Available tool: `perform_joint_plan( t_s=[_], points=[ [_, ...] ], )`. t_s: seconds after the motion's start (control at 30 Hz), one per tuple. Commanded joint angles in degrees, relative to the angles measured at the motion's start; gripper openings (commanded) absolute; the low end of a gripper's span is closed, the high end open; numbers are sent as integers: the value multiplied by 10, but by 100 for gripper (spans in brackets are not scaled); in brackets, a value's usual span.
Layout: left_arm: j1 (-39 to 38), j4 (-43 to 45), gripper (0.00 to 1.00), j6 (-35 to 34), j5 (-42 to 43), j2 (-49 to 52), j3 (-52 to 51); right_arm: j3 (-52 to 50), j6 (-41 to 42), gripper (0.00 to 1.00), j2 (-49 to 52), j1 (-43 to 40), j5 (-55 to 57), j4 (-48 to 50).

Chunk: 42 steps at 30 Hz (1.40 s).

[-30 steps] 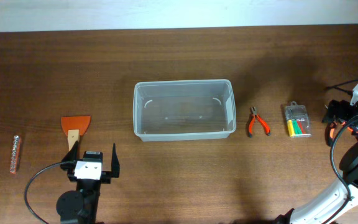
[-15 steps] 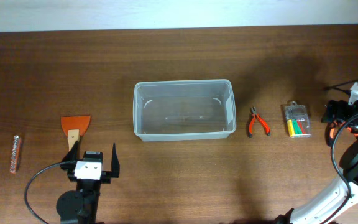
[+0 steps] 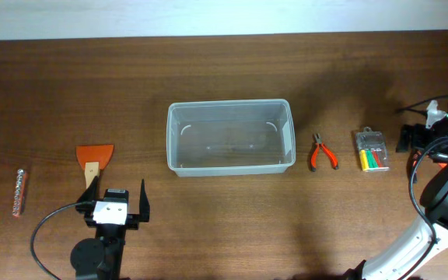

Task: Pack container
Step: 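Move the right gripper over the orange-black needle-nose pliers, then lower the right gripper and grasp the needle-nose pliers at the pivot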

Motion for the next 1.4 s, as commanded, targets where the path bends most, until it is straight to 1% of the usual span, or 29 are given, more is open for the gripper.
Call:
perform_joint_plan(
  t_s=[0.0, 0.33, 1.37],
  points=[
    [4, 2, 99, -7, -4, -5, -4, 9, 2, 99, 15, 3, 10, -2],
    [4, 2, 99, -7, -4, -5, -4, 9, 17, 99, 38, 3, 10, -2],
    [4, 2, 99, -7, -4, -5, -4, 9, 22, 99, 39, 2, 19, 14]
  ],
)
